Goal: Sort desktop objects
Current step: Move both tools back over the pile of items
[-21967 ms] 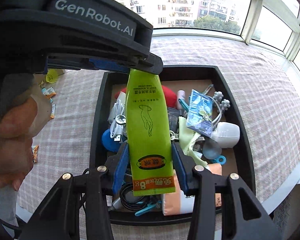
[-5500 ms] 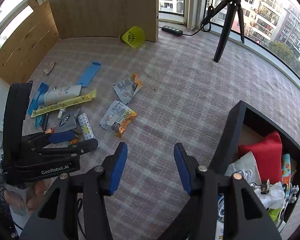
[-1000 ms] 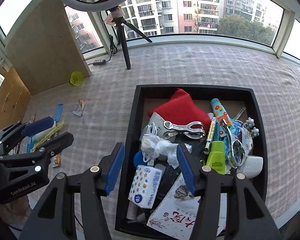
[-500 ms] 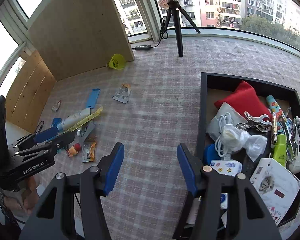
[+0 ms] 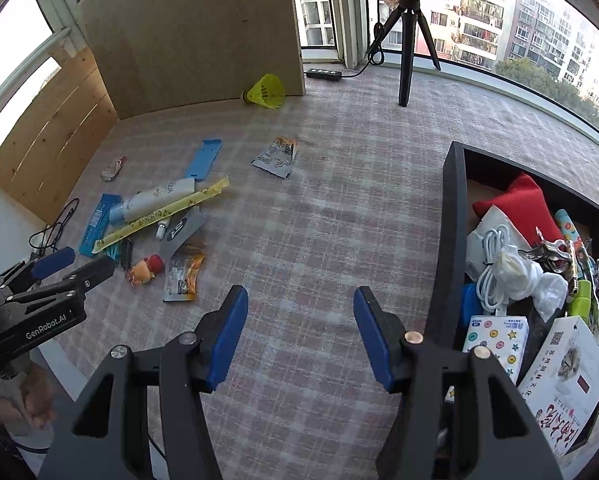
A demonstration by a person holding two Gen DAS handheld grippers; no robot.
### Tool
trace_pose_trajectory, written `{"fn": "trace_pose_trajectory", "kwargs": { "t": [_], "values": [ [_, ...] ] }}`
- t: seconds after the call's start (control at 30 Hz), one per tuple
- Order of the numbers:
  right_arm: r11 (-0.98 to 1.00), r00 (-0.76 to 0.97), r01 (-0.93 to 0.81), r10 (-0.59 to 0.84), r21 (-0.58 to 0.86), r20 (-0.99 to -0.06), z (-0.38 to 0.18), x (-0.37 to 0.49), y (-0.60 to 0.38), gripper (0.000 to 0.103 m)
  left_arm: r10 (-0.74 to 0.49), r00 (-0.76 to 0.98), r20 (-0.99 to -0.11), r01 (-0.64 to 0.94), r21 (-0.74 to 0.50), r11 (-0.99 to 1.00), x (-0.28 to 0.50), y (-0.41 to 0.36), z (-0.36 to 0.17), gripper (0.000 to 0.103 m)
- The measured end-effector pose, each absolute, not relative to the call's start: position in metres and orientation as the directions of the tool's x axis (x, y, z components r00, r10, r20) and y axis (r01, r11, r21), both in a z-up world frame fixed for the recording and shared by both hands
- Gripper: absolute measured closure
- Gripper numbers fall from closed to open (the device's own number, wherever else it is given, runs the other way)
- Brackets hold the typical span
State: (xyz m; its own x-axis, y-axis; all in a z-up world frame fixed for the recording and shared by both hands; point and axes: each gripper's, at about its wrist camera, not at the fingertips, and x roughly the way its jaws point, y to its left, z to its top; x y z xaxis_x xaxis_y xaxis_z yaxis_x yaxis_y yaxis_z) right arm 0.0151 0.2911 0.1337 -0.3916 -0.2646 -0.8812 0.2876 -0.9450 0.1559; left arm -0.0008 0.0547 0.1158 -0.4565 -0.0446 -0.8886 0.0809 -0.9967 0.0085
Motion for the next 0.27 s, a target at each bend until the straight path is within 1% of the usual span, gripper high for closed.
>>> {"fn": "trace_pose_trajectory", "kwargs": {
  "t": [0.27],
  "values": [
    [-0.943, -0.374, 0.296, -0.264, 0.155, -0.889, 0.1281, 0.0161, 0.286, 0.049, -0.014, -0.433, -0.901, 0.105, -0.035, -0.994, 0.0007, 0.0443, 0.1086, 0.026]
  ]
}}
